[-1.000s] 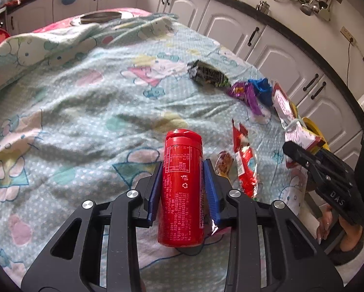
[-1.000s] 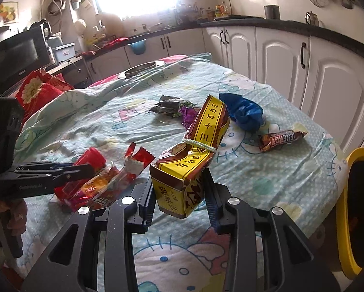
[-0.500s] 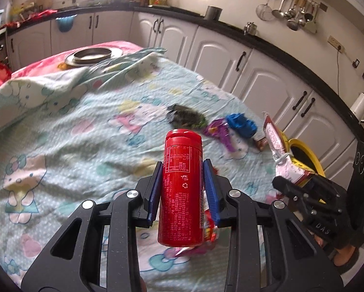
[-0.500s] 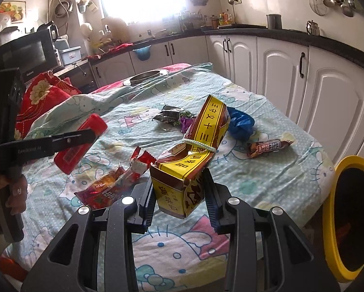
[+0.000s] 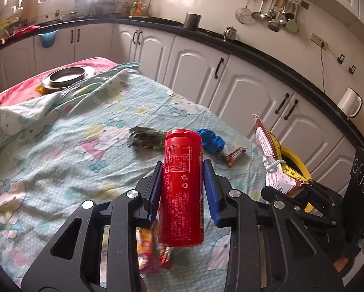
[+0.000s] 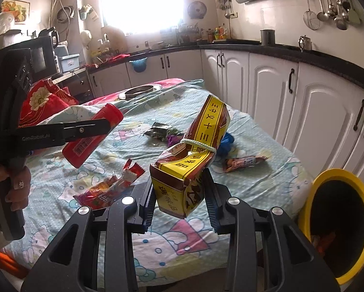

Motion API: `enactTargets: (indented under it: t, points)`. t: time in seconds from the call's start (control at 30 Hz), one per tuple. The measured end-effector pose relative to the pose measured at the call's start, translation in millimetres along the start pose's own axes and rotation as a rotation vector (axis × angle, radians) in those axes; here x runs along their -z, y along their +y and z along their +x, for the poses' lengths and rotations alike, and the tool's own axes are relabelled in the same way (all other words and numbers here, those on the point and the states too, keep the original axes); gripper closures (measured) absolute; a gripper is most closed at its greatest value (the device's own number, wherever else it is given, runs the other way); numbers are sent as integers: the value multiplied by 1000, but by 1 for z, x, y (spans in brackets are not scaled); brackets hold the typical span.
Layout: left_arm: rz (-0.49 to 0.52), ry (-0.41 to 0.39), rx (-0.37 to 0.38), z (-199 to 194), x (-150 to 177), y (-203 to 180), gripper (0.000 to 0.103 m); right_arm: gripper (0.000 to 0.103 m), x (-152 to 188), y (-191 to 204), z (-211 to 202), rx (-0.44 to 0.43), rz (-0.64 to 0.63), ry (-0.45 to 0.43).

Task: Collect trash
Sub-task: 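Carry the red can and yellow snack box with both tools over the bin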

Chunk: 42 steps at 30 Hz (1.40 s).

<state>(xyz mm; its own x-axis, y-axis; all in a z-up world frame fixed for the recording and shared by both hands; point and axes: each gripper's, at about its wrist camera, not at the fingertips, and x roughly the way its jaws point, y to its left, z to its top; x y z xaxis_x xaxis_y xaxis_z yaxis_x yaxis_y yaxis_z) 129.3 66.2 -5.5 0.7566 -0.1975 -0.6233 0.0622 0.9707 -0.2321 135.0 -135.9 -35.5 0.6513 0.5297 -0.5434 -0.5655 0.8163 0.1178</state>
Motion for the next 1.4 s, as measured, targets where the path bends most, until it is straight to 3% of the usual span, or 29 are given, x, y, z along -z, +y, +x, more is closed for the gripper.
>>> enactTargets:
  t: [1.4]
  points:
    - [106, -2, 180, 60, -27, -131, 77, 69, 18, -101, -67, 219, 140, -83]
